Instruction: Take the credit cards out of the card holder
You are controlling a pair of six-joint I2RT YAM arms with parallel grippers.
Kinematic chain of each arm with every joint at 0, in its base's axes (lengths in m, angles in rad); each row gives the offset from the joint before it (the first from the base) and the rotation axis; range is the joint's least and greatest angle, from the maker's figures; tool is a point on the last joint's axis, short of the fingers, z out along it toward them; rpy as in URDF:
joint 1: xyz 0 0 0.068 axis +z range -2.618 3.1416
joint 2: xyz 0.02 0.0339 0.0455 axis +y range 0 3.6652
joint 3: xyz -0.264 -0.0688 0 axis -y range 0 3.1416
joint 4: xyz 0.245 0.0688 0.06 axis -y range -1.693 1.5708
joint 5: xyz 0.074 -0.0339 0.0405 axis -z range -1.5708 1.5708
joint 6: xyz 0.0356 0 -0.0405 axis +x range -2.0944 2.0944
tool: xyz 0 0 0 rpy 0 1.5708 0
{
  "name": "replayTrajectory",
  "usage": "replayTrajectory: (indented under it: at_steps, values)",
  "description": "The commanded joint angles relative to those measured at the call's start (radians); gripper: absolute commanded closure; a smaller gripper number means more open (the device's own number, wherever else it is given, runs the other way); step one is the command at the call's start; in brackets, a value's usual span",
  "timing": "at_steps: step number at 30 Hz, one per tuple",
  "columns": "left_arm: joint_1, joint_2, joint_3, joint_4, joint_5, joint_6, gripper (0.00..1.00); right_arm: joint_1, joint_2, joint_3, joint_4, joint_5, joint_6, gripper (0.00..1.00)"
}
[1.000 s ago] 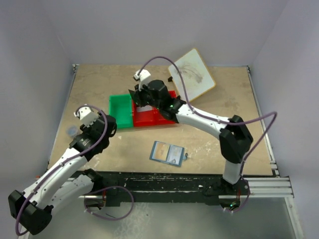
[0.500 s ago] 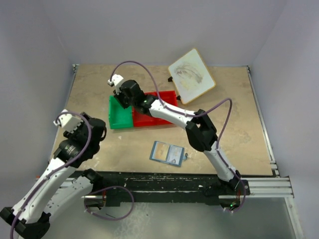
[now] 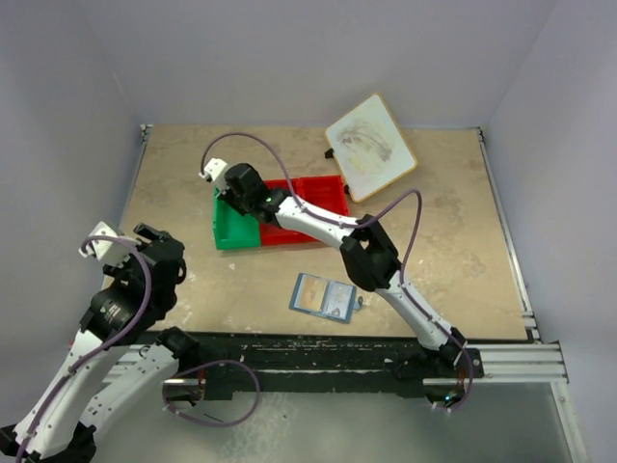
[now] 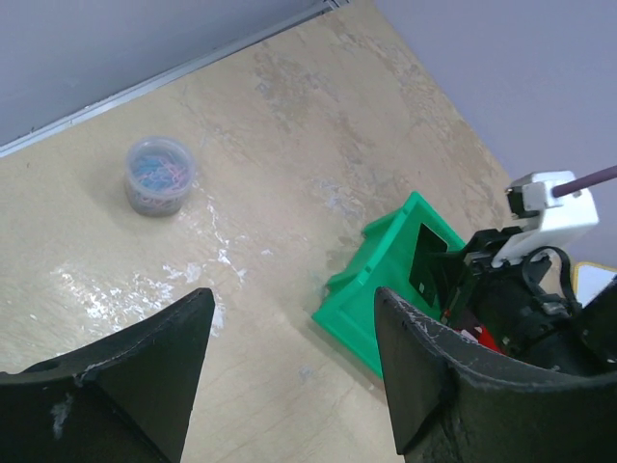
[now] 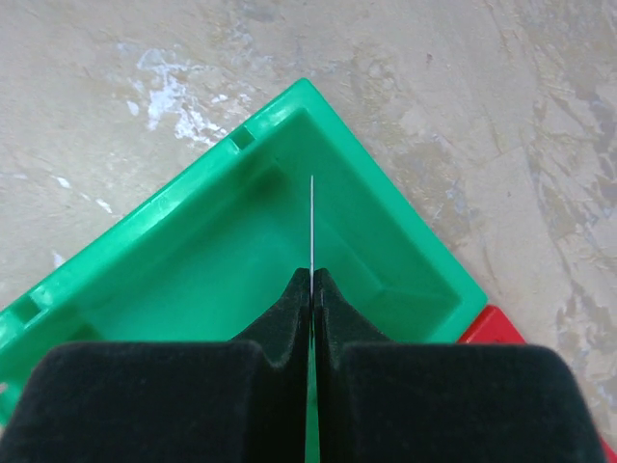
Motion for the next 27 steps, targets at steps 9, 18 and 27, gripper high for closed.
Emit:
replayTrajectory:
  at_steps: [9,18,27]
  values:
    - [0.006,-0.05,0.052,0.033,-0.028,0.099,0.34,0.045,0.085,0.094,0.006,0.21,-0.243,1.0]
    - [0.005,-0.06,0.045,0.042,-0.018,0.104,0.34,0.052,0.098,0.046,0.041,0.163,-0.295,0.9]
    - [0.006,-0.057,0.033,0.062,0.006,0.115,0.34,0.052,0.114,0.053,0.022,0.149,-0.311,0.79]
